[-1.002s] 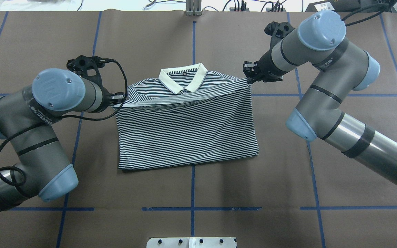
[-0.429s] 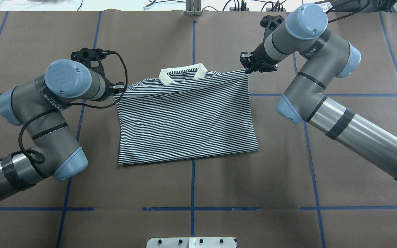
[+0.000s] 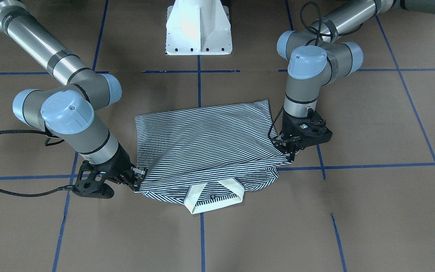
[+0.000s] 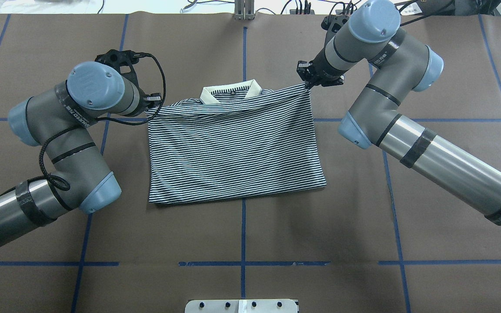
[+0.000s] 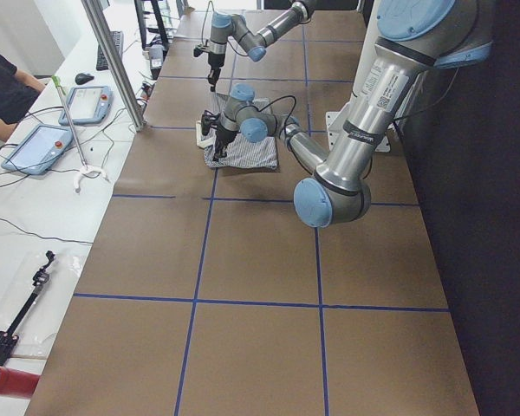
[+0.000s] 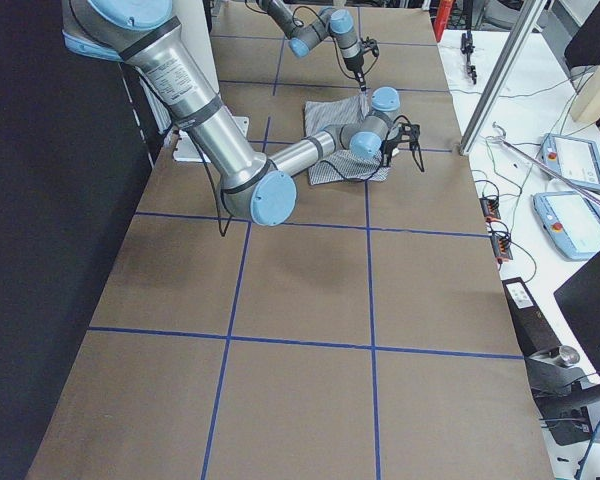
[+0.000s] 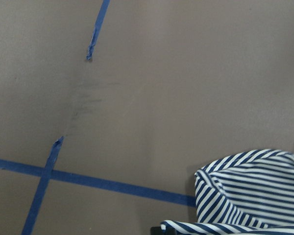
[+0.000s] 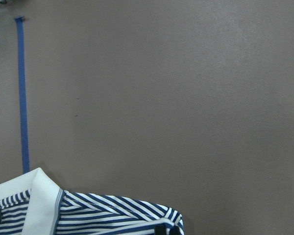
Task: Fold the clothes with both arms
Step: 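Release the hem near the collar and raise both grippers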
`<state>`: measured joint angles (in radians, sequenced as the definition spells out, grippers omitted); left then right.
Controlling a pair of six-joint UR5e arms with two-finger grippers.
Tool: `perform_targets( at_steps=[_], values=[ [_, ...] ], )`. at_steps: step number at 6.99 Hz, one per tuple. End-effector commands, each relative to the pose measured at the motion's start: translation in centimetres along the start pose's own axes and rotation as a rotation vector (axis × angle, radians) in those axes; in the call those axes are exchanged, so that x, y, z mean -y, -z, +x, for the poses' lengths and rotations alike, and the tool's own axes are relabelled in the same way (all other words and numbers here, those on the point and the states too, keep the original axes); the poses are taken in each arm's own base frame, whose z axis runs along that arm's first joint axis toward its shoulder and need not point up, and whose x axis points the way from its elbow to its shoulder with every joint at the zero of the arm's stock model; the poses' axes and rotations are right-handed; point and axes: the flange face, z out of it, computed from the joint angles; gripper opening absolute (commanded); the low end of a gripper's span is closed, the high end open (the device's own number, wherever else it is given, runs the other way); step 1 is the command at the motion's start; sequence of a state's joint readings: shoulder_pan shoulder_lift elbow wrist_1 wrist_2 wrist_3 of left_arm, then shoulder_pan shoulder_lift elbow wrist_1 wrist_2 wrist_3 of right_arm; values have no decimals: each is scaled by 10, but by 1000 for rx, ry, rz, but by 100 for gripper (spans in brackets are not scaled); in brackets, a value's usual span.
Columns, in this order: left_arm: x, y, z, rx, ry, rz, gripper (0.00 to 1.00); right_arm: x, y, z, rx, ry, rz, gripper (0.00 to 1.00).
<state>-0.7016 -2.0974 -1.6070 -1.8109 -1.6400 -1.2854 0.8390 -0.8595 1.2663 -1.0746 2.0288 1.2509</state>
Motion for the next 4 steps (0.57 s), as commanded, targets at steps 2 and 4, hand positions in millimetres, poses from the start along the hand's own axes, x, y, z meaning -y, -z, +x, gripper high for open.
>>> perform_targets(
  at_steps=[2,4],
  values=[
    [1,-2,1,4,1,0,0,2,-5,3,-10,-5,-2,0],
    [2,2,6,-7,2,3,0,2,-3,0,8,2,4,0]
  ],
)
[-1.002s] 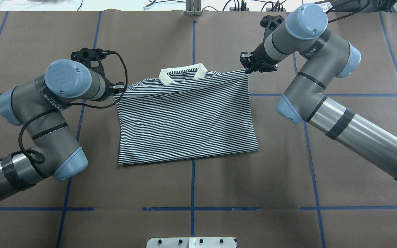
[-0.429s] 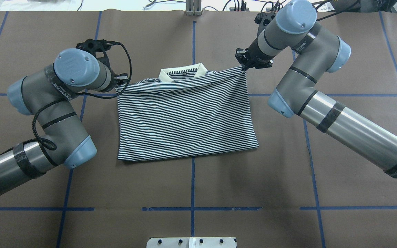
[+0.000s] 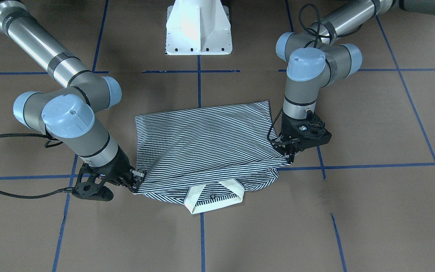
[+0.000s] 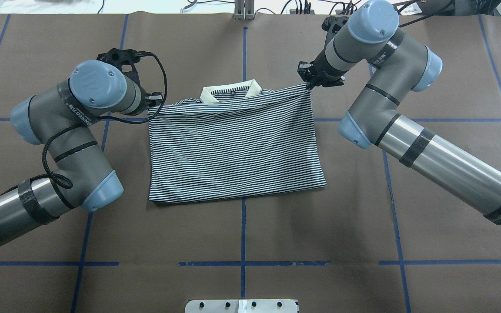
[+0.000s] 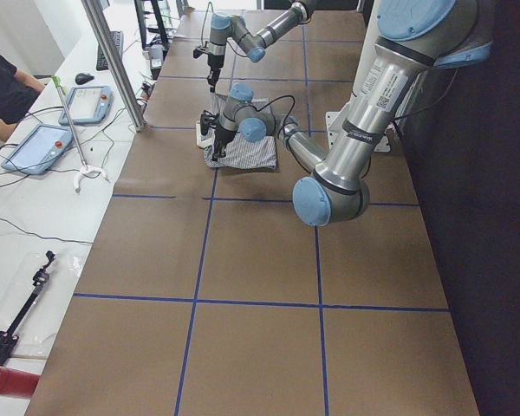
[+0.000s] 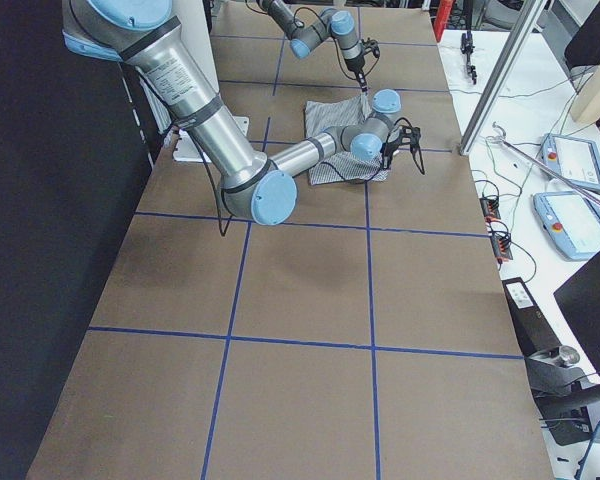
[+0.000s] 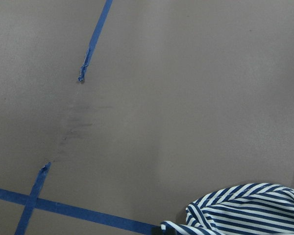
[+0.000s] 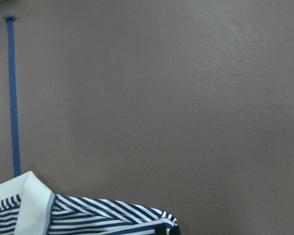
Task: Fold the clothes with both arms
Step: 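Release the hem near the collar and raise both grippers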
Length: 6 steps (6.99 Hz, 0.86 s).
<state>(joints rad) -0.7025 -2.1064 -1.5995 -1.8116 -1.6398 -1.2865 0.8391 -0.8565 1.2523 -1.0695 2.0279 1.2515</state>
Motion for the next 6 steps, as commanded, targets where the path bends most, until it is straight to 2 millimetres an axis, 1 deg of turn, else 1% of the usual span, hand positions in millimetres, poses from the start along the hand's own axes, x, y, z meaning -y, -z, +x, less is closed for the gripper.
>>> perform_targets(
  at_steps=[1,2,3,4,5,6],
  values=[
    [1,2,3,-8,-2,2,0,-2,2,-2,36,16,9,0],
    [1,2,3,-13,-3,5,0,-3,1,0,33,17,7,0],
    [0,1,3,-10,-1,5,12,-3,-1,3,29,15,7,30],
    [-2,-11,2,2,2,1,83,-10,-9,8,17,21,6,98],
    [-2,-9,4,-21,3,9,100,-12,-12,9,16,24,11,100],
    [-1,-9,3,-19,4,10,100,-13,-13,11,13,24,10,100]
  ],
)
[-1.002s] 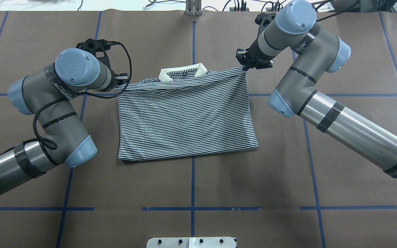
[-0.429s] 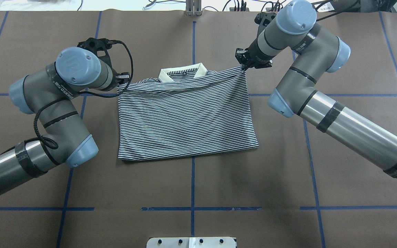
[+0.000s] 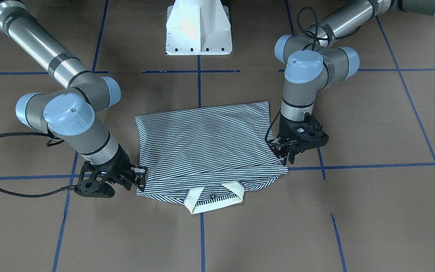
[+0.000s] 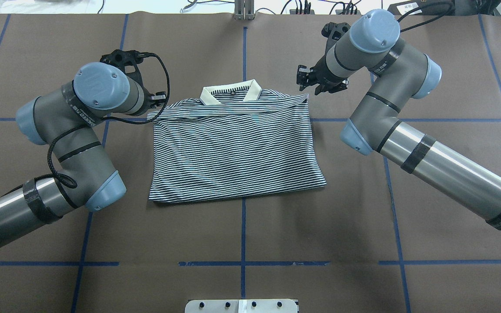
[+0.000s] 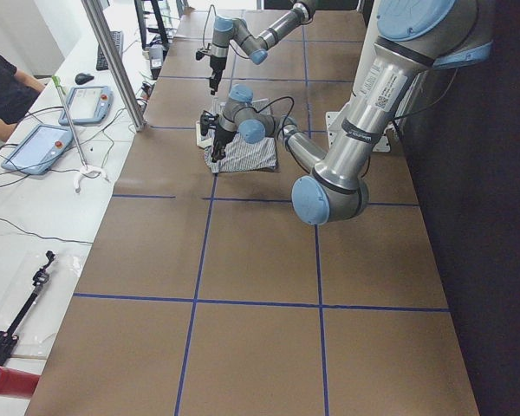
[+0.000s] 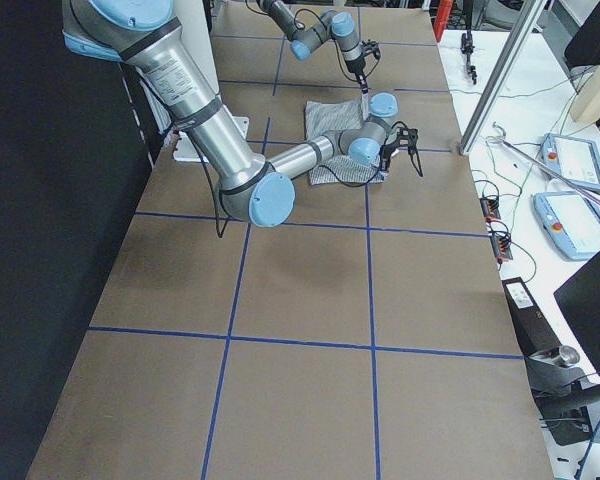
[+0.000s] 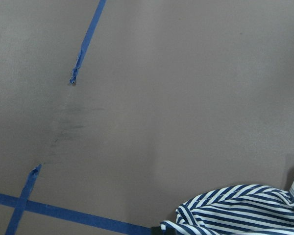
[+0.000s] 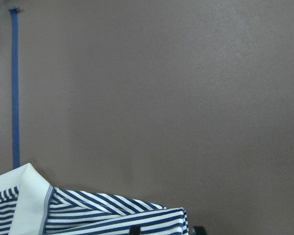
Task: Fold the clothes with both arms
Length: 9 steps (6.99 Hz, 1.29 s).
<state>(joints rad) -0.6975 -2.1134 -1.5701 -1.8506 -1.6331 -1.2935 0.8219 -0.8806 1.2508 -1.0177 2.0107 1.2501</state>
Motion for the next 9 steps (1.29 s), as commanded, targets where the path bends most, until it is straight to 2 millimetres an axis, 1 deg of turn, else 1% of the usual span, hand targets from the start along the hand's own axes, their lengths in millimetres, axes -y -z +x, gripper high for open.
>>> perform_targets(
  at_steps=[1,2,3,4,5,6,7,8,9],
  values=[
    [1,0,-1,-6,1,4,100,-1,-1,3,-3,0,3,100],
    [4,7,2,-21,3,7,100,-2,4,-4,9,-18,2,100],
    [5,14,5,-35,-3,8,100,-6,16,-4,24,-57,3,100],
    [4,16,6,-42,-7,-11,100,-24,27,3,-3,-89,-14,100],
    [2,22,9,-60,-11,-28,100,-58,40,3,-33,-126,-41,100],
    [2,44,16,-96,-13,-17,100,-96,58,13,-32,-171,-69,100],
    [2,48,17,-105,-13,-15,100,-135,59,14,-42,-203,-86,100],
    [2,50,19,-109,-12,-15,100,-165,42,20,-71,-188,-92,100],
    [2,50,19,-109,-11,-15,100,-190,23,27,-104,-165,-93,100]
  ],
)
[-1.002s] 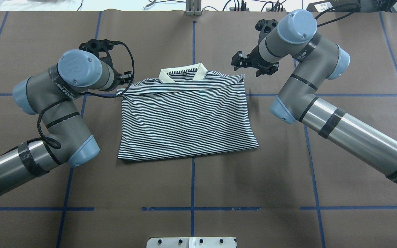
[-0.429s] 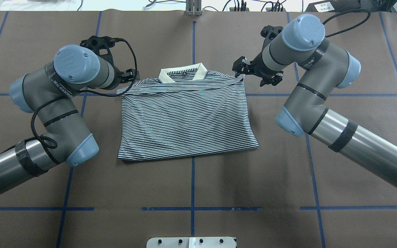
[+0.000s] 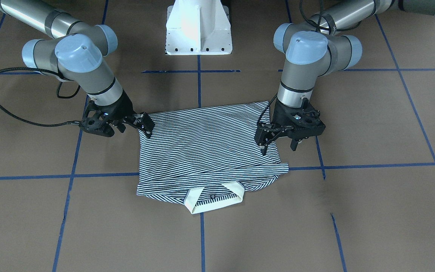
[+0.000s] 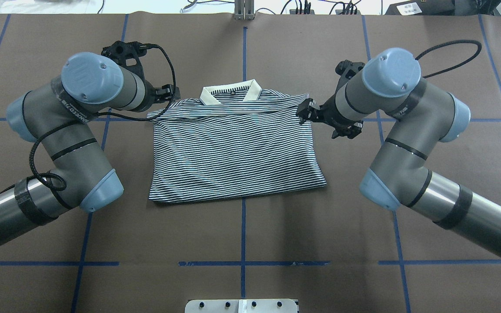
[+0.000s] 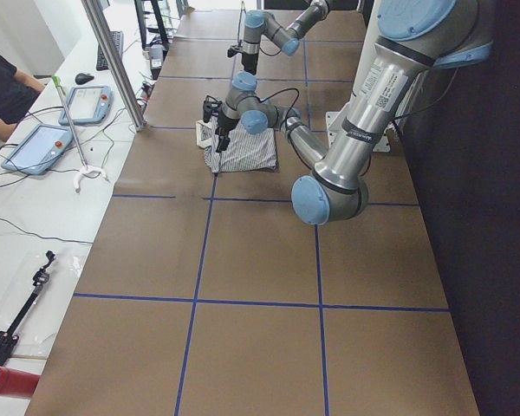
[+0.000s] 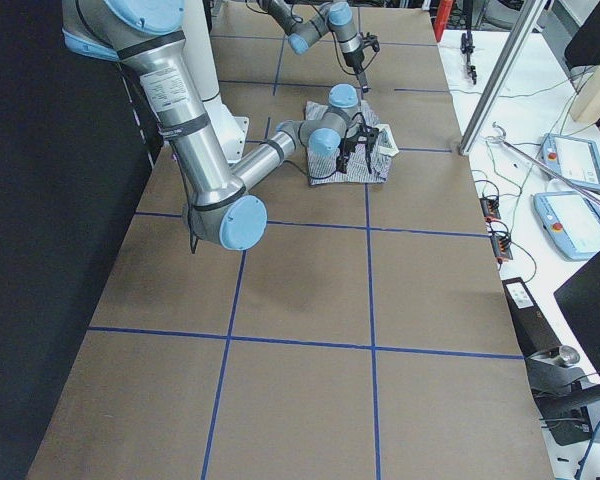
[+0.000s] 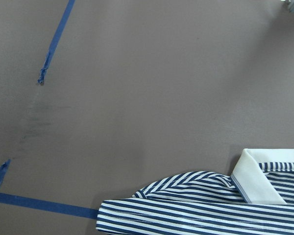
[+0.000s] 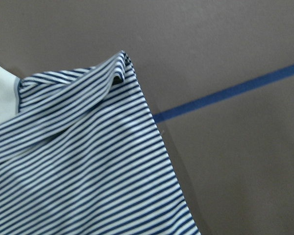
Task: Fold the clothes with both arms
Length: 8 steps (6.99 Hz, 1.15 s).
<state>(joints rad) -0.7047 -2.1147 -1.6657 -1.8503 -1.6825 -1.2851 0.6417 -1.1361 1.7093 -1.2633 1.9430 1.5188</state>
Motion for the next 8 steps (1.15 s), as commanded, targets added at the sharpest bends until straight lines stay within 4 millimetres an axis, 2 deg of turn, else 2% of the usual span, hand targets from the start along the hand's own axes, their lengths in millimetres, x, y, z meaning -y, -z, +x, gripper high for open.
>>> perform_targets(
  at_steps=[1,4,5,6,7,8],
  values=[
    [0,8,4,-16,0,6,100,-38,-27,14,-46,24,-4,100],
    [0,13,6,-27,0,7,100,-47,-48,22,-84,40,-21,98],
    [0,16,7,-32,-1,10,100,-47,-48,21,-82,40,-23,96],
    [0,18,8,-35,-3,11,100,-48,-49,22,-85,40,-26,88],
    [0,18,8,-35,-3,11,100,-50,-48,21,-81,42,-31,73],
    [0,18,7,-34,-6,9,100,-51,-47,20,-78,43,-37,38]
  ],
)
